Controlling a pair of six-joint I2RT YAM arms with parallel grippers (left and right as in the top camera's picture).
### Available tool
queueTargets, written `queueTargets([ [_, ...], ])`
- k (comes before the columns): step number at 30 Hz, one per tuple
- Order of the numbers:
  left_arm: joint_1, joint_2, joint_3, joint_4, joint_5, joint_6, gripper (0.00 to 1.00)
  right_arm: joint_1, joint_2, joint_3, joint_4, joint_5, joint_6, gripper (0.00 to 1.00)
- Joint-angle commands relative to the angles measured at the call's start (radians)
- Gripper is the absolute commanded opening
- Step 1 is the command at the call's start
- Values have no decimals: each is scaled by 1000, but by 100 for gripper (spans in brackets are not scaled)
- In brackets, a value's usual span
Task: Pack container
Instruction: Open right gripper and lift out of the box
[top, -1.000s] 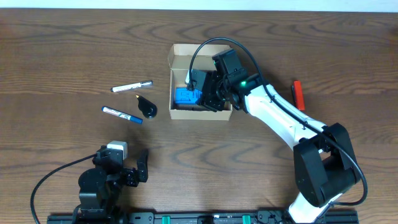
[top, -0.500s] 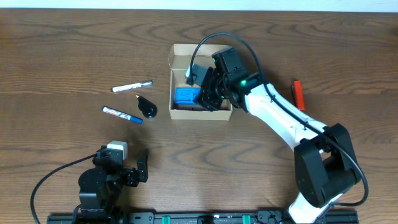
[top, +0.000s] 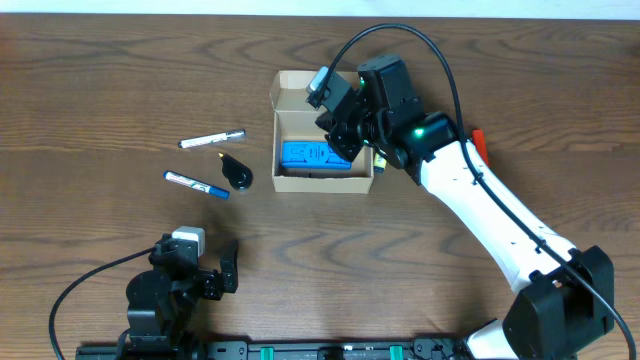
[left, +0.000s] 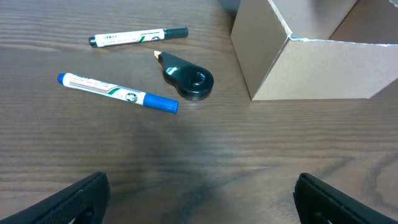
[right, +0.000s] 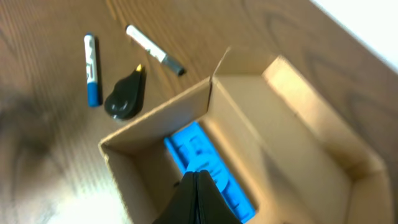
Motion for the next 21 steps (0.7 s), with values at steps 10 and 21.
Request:
queueTargets([
  [10,6,-7,-9,0,-3,-6,95,-152,-33,16,-151,87,406,1],
  [21,6,-7,-9,0,-3,-6,95,-364,-51,16,-360,447,363,69],
])
